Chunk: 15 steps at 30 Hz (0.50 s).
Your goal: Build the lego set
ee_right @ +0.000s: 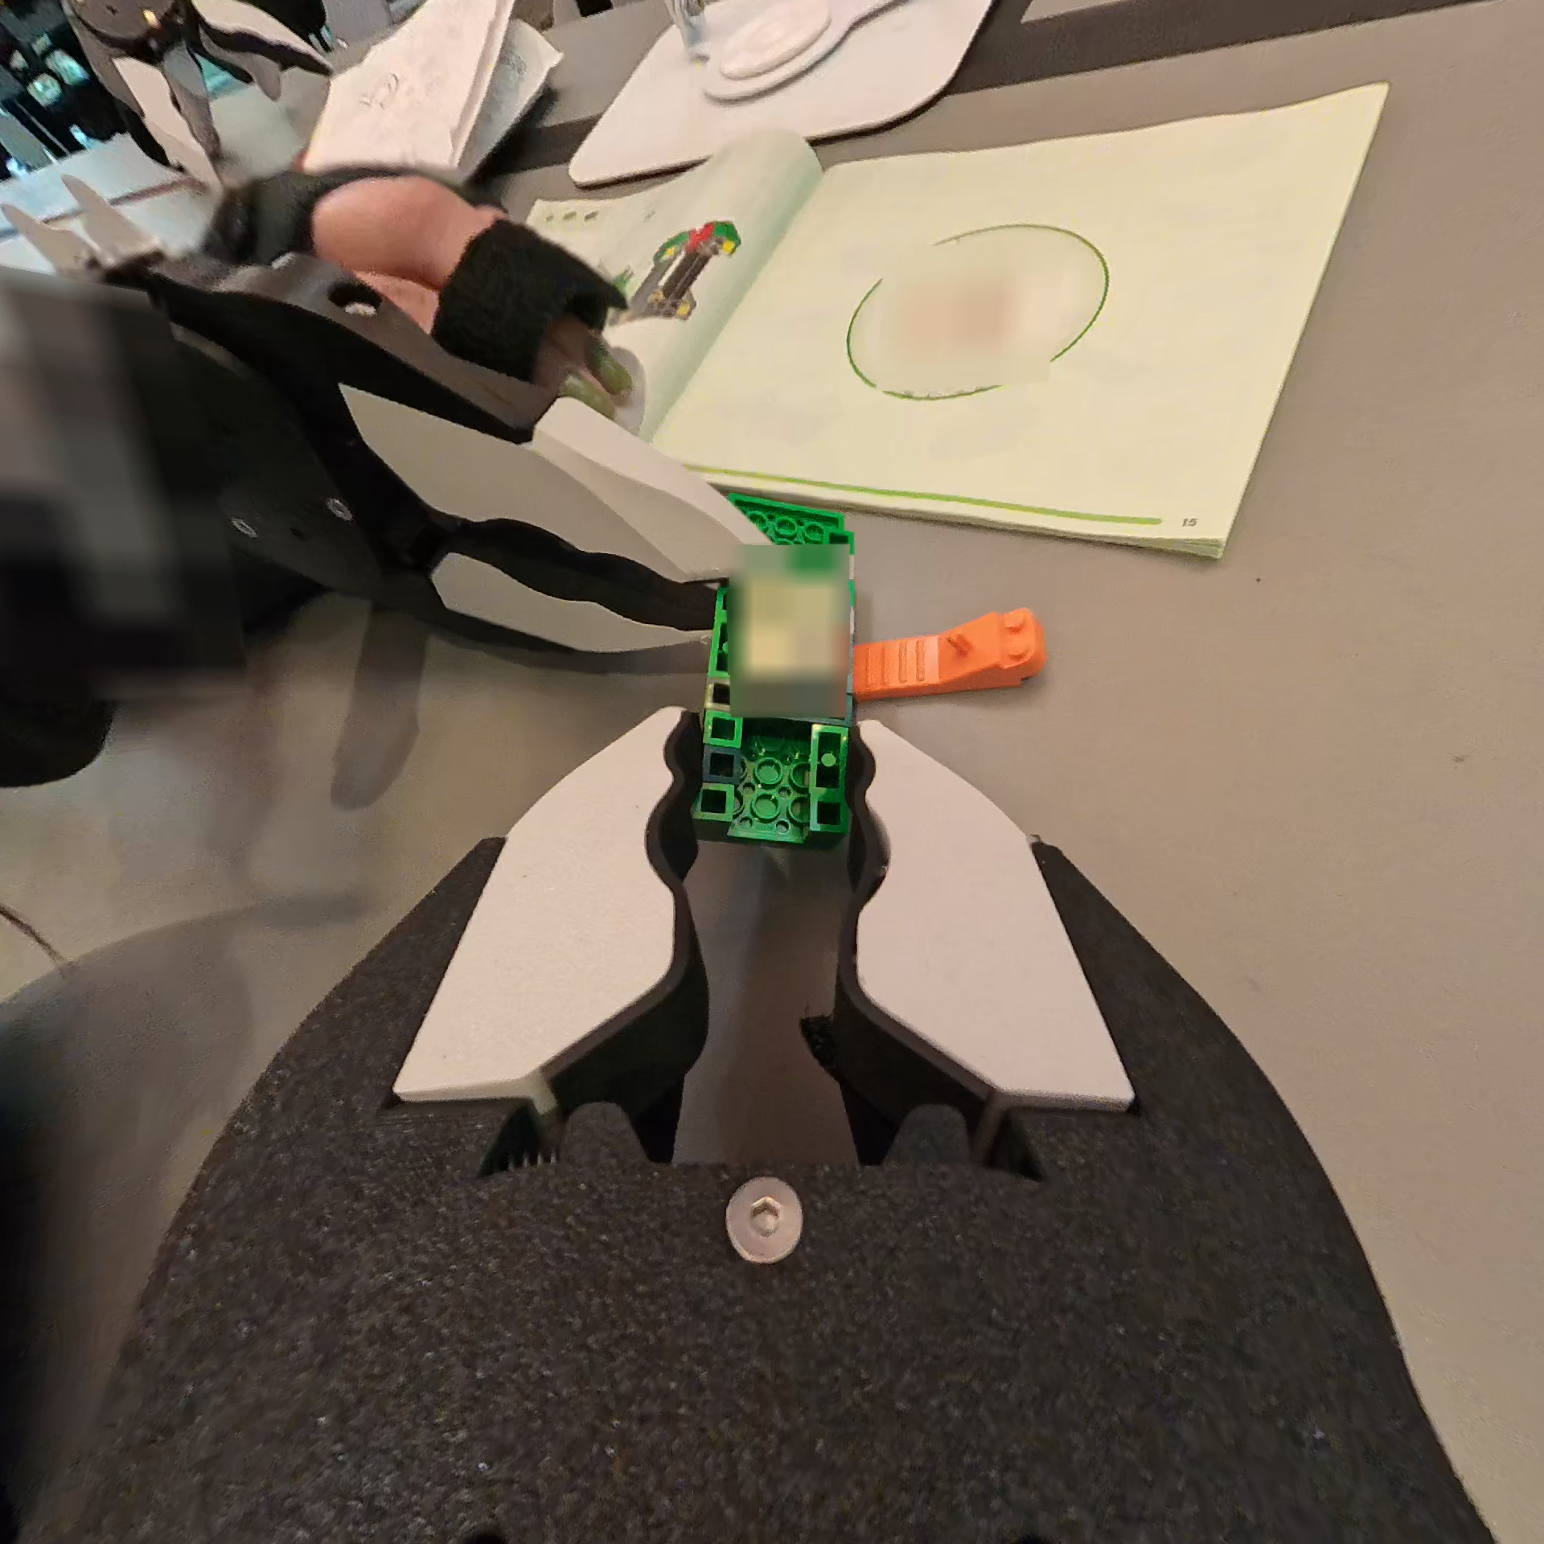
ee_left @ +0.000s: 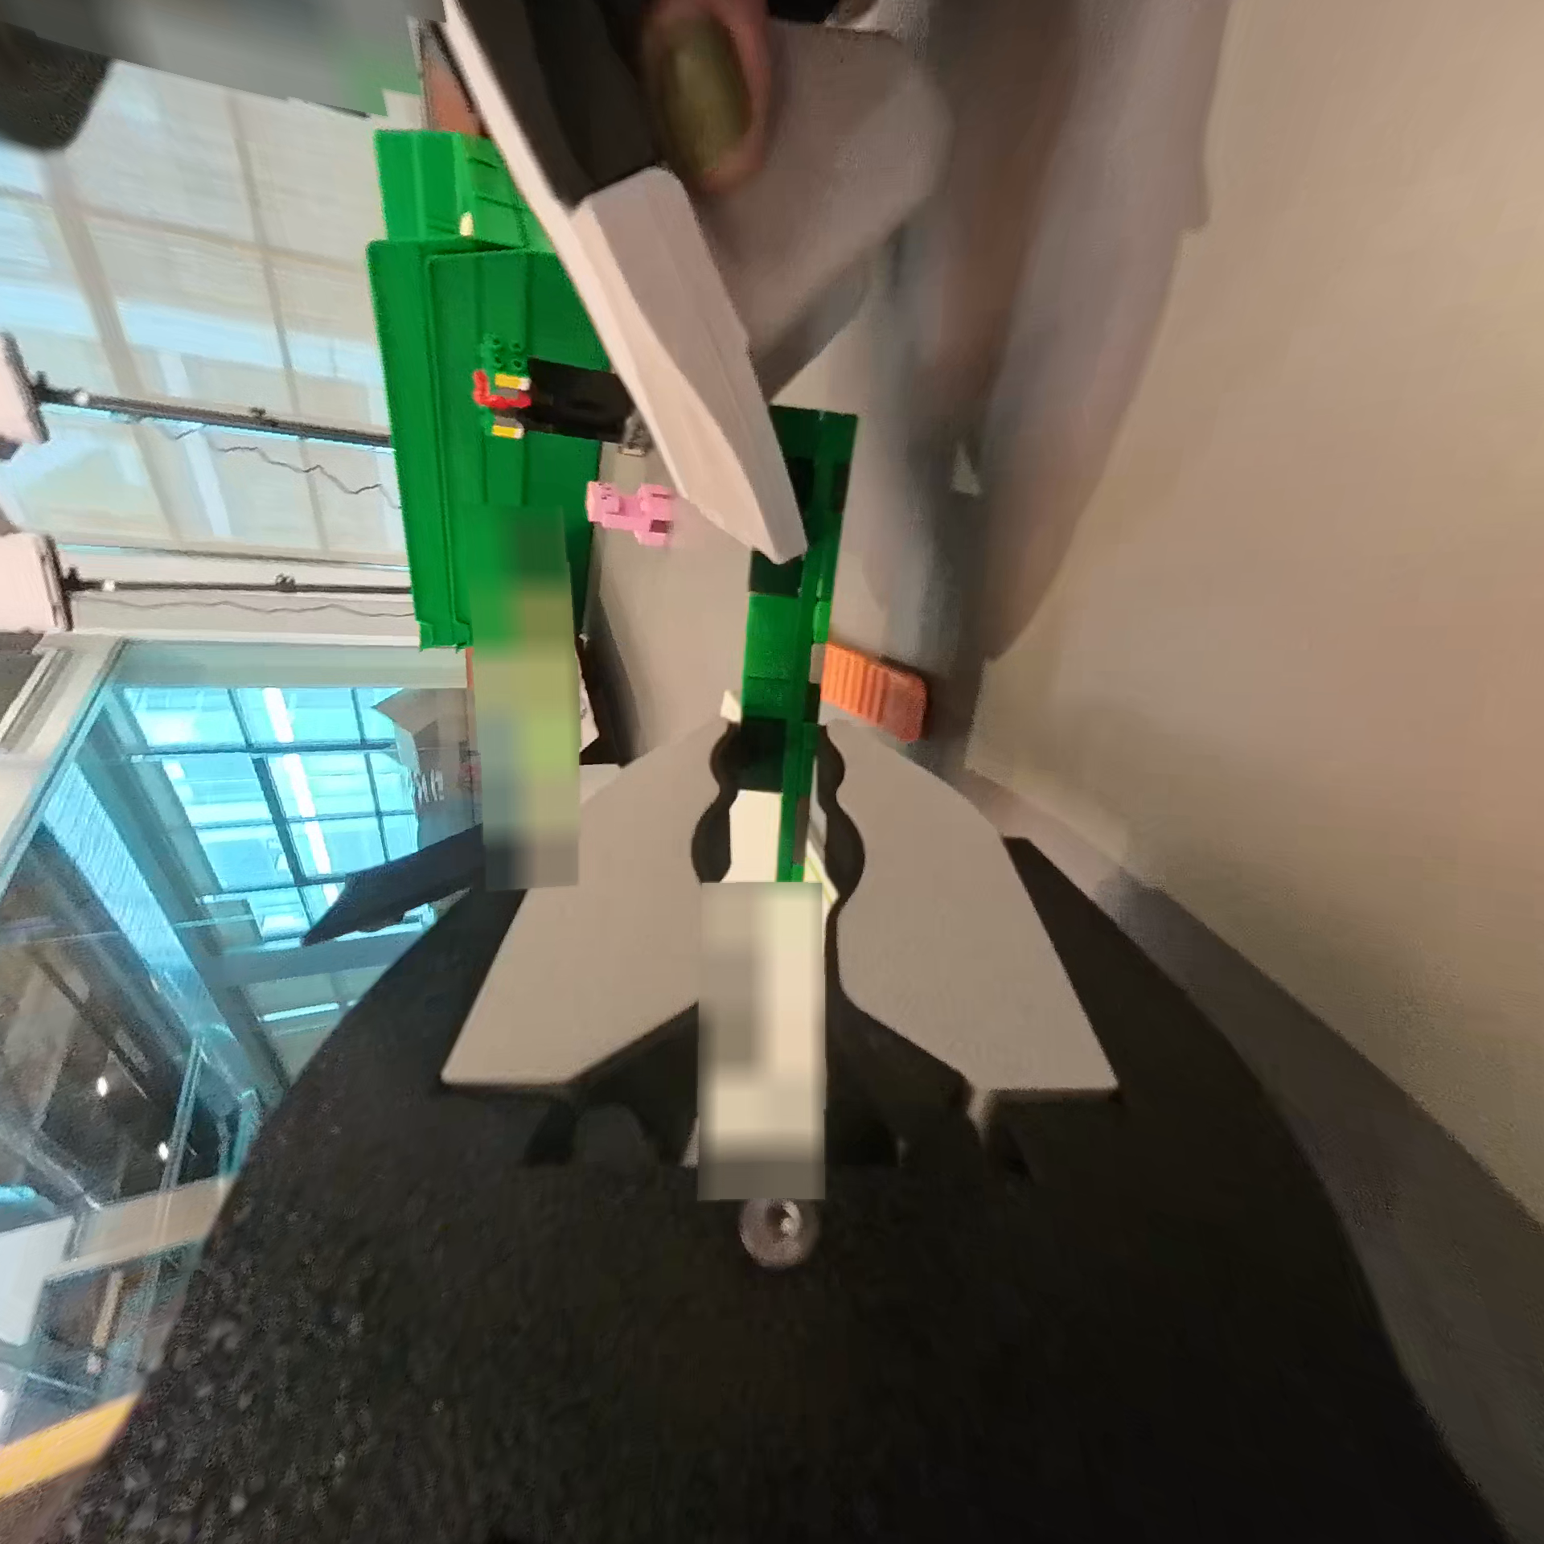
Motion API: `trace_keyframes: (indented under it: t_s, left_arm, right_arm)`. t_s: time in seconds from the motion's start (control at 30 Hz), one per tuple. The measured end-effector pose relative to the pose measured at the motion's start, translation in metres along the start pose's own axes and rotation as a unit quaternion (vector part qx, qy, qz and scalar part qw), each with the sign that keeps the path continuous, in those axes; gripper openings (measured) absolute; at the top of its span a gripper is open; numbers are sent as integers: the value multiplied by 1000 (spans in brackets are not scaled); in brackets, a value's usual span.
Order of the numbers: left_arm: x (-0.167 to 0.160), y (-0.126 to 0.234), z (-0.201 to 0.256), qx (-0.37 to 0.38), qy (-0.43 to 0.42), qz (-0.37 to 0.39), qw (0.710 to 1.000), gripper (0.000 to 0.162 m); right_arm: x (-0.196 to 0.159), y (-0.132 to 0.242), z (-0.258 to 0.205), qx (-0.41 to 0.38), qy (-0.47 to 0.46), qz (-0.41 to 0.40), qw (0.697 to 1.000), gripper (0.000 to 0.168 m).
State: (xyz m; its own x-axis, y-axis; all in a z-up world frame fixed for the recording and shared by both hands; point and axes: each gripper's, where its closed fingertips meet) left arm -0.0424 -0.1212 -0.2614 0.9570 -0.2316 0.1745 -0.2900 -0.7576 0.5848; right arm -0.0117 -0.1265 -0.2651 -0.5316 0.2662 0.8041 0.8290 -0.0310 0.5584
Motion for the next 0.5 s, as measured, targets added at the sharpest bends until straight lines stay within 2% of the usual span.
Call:
trace_keyframes:
  t_s: [0.03, 0.07, 0.1, 0.13, 0.2, 0.3, 0.43, 0.5]
  left_arm:
    - [0, 2, -4, 13, 17, 4, 1000, 27]
    - [-1, 5, -9, 26, 45, 4, 999, 58]
    - [-3, 9, -14, 38, 83, 3, 996, 75]
    - [-6, 16, -19, 48, 128, 6, 991, 81]
    - [-13, 36, -23, 81, 218, 24, 972, 72]
    - [-25, 75, -16, 133, 355, 47, 924, 64]
    - [-46, 140, -7, 223, 487, 39, 844, 65]
    - [-51, 180, -10, 271, 533, 35, 801, 71]
  right_arm:
    - [3, 1, 1, 2, -4, 9, 1000, 32]
    - [4, 2, 2, 1, -5, 13, 1000, 32]
    - [4, 3, 4, -6, 0, 13, 1000, 32]
    - [2, 2, 6, -13, 9, 11, 1000, 32]
    - [1, 3, 5, -13, 32, 13, 999, 32]
    - [-1, 2, -20, 26, 114, 21, 993, 32]
    - [-24, -11, -48, 32, 247, -26, 968, 32]
    - [-31, -15, -55, 29, 287, -33, 957, 33]
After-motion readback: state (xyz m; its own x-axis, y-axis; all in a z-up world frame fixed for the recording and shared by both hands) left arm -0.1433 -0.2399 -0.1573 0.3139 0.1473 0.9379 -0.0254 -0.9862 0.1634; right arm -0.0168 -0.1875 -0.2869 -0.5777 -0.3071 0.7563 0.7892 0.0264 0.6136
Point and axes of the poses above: each gripper's, where its closed fingertips meet, y back along the fingers, x out of its top, z = x × y across the jaws, and after that the axes turned 13 degrees about -x, right-handed
